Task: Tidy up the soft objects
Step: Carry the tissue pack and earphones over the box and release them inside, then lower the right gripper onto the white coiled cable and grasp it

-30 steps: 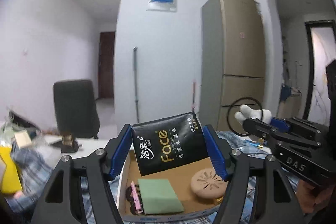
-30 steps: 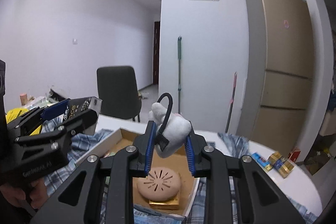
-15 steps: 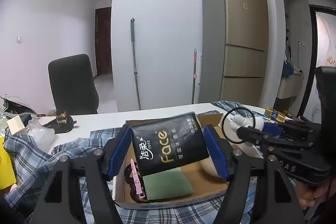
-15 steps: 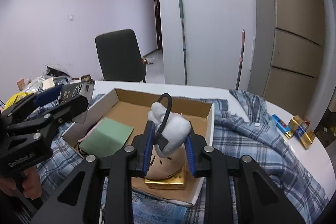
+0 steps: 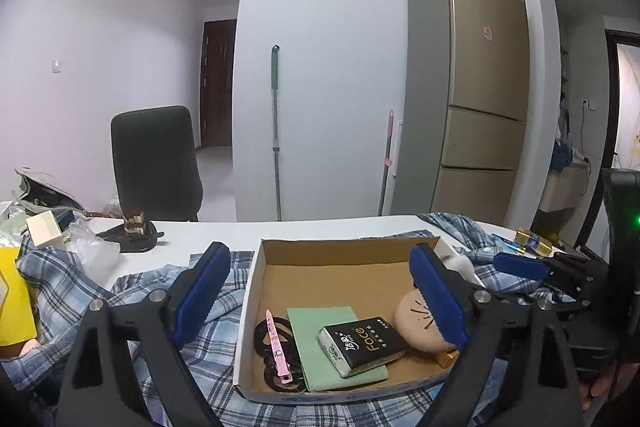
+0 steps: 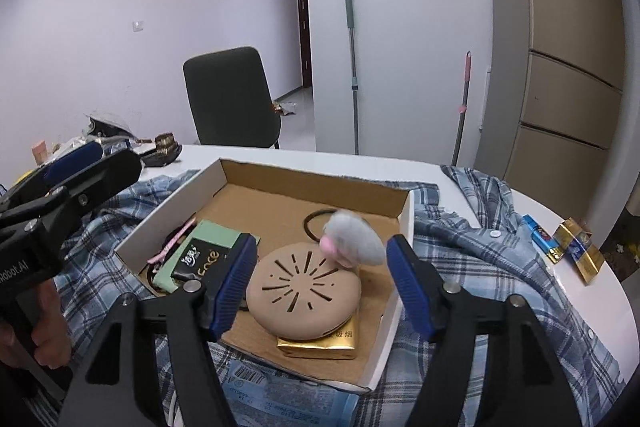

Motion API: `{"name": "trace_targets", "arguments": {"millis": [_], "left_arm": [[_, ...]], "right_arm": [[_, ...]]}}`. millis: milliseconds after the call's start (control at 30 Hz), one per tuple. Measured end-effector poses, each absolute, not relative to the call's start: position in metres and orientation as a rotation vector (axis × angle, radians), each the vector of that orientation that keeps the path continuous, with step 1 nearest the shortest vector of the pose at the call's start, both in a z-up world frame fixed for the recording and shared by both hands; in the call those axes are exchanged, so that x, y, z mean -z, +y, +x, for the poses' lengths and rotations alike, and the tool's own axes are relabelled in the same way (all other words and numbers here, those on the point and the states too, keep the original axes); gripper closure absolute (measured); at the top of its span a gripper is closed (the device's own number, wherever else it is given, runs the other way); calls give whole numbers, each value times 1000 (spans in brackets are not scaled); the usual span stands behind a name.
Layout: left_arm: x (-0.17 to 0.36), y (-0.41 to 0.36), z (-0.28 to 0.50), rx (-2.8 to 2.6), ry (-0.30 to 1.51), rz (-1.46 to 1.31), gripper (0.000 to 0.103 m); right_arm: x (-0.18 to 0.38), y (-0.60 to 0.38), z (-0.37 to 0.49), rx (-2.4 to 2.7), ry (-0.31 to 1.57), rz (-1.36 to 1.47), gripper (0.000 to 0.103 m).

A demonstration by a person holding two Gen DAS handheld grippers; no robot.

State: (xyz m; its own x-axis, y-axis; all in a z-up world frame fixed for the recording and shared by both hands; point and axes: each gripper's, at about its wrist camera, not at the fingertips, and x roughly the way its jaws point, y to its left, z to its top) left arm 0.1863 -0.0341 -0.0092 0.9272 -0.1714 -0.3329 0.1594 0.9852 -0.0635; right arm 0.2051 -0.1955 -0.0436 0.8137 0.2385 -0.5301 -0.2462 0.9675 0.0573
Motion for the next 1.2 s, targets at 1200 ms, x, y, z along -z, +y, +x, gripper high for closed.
{"name": "trace_targets", "arguments": {"millis": [1200], "left_arm": [[-37, -37, 28, 173, 275, -18, 9]], "right_arm": [[44, -188, 106, -401, 711, -60, 42]]}}
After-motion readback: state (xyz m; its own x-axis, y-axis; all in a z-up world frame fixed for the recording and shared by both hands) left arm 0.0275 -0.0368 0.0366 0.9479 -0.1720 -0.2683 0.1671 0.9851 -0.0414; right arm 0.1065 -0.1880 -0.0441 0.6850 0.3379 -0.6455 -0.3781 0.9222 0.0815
